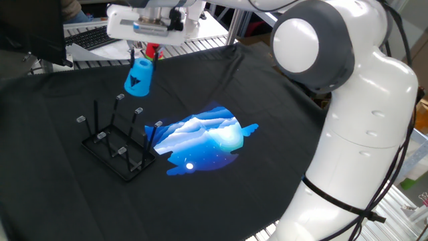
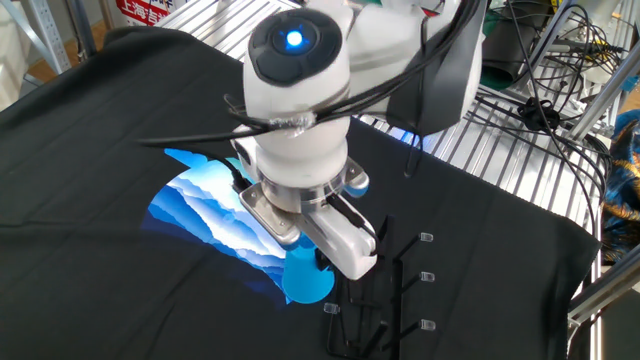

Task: Take the cup off the cup rack

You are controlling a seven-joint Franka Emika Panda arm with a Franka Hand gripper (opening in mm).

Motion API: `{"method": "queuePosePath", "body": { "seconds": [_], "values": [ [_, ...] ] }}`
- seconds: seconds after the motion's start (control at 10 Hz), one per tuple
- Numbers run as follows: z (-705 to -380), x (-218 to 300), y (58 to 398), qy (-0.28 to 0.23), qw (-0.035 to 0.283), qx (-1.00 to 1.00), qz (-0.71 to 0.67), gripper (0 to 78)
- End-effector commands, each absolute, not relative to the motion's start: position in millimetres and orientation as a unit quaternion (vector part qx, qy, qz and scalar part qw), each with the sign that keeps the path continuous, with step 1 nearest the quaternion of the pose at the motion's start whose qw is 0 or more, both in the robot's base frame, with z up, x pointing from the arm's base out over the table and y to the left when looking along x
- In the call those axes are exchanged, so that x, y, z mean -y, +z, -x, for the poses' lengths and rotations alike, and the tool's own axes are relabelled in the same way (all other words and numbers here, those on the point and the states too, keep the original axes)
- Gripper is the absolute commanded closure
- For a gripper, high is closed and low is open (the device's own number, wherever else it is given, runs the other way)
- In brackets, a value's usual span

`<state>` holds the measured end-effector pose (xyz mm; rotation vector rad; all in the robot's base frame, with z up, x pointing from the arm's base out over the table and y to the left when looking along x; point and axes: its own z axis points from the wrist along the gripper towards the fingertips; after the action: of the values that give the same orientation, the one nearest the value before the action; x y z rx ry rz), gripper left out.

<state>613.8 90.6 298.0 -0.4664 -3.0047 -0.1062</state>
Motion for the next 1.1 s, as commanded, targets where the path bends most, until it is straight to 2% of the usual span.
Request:
{"method": "queuePosePath", "body": {
  "seconds": [0.1,0.5,1.1],
  "values": [
    [-605.7,-73.4,309.9,-0.001,0.047,0.994,0.101,76.3],
    [-604.4,-57.8,307.3,-0.003,0.041,0.996,0.077,76.3],
    [-597.0,-40.3,261.5,-0.018,0.014,0.998,0.056,76.3]
  ]
}}
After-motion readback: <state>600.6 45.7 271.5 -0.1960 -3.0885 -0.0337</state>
